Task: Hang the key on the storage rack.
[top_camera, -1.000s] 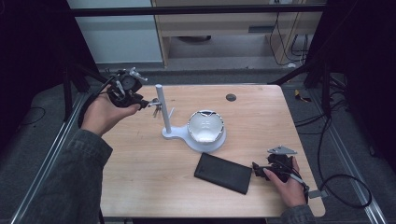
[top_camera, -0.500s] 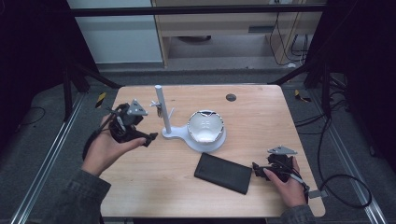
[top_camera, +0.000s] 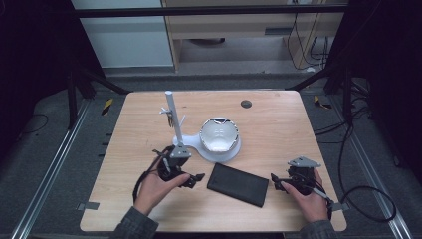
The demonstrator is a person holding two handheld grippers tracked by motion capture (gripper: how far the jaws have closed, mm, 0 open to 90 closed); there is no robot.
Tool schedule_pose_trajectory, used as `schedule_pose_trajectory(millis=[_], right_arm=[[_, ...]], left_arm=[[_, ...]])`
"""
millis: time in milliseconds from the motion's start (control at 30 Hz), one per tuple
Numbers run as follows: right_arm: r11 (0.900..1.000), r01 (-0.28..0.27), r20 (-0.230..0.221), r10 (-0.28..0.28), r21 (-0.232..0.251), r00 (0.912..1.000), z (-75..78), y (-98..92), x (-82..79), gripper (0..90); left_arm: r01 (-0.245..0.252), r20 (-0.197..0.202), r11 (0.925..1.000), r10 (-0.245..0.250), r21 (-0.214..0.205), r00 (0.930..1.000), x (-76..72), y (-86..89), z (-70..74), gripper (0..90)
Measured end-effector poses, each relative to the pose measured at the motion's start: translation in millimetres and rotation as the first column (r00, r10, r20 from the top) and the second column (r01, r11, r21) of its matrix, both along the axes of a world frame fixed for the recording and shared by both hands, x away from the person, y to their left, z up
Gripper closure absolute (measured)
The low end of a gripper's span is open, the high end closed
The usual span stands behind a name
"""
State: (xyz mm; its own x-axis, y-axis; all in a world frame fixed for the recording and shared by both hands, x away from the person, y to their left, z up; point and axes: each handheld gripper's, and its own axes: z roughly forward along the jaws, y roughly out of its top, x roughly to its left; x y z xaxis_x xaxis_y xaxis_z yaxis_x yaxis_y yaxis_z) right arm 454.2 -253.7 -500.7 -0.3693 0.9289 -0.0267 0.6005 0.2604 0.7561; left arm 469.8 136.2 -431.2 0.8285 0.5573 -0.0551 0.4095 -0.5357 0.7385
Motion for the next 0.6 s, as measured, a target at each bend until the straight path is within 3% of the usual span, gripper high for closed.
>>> schedule_pose_trajectory(millis=[33, 67, 167, 233, 367, 500, 533, 600], right_arm=[[1.0000, -0.007, 0.005, 0.007, -0.004, 1.0000, 1.3, 0.8, -1.1, 7.0], [0.9999, -0.009, 0.013, 0.009, -0.010, 0.9999, 1.7, 1.4, -1.3, 7.8], [0.9997, -0.010, 0.028, 0.011, -0.023, 0.9996, 3.7, 4.2, -3.3, 12.7], [0.9992, -0.010, 0.048, 0.012, -0.038, 0.9988, 5.2, 4.7, -5.4, 20.6], [0.9988, -0.007, 0.080, 0.011, -0.048, 0.9968, 9.8, 5.5, -11.2, 29.0], [0.9986, -0.002, 0.083, 0.006, -0.053, 0.9965, 9.9, 5.4, -13.7, 30.3], [0.9983, -0.002, 0.083, 0.007, -0.058, 0.9966, 9.6, 5.6, -13.6, 30.1], [0.9983, -0.004, 0.084, 0.009, -0.058, 0.9964, 9.6, 6.8, -13.5, 29.6]], left_arm=[[0.011, -0.005, 0.9999, -0.011, 0.007, 0.9999, -0.9, -4.1, -5.0, 18.2], [0.031, -0.011, 0.9983, -0.031, 0.049, 0.9995, -2.6, -10.1, -10.5, 18.4], [0.033, 0.020, 0.9988, -0.034, 0.036, 0.9992, -7.5, -15.4, -18.1, 22.5], [0.033, 0.027, 0.9979, -0.034, 0.055, 0.9991, -10.0, -17.2, -21.6, 24.4], [0.040, 0.017, 0.9960, -0.041, 0.080, 0.9990, -12.1, -18.8, -26.4, 30.2], [0.036, 0.011, 0.9958, -0.037, 0.084, 0.9992, -12.6, -17.6, -27.2, 33.4], [0.040, 0.012, 0.9955, -0.041, 0.086, 0.9991, -13.0, -16.8, -27.4, 35.5], [0.050, 0.012, 0.9937, -0.052, 0.100, 0.9986, -14.6, -15.0, -27.6, 48.9]])
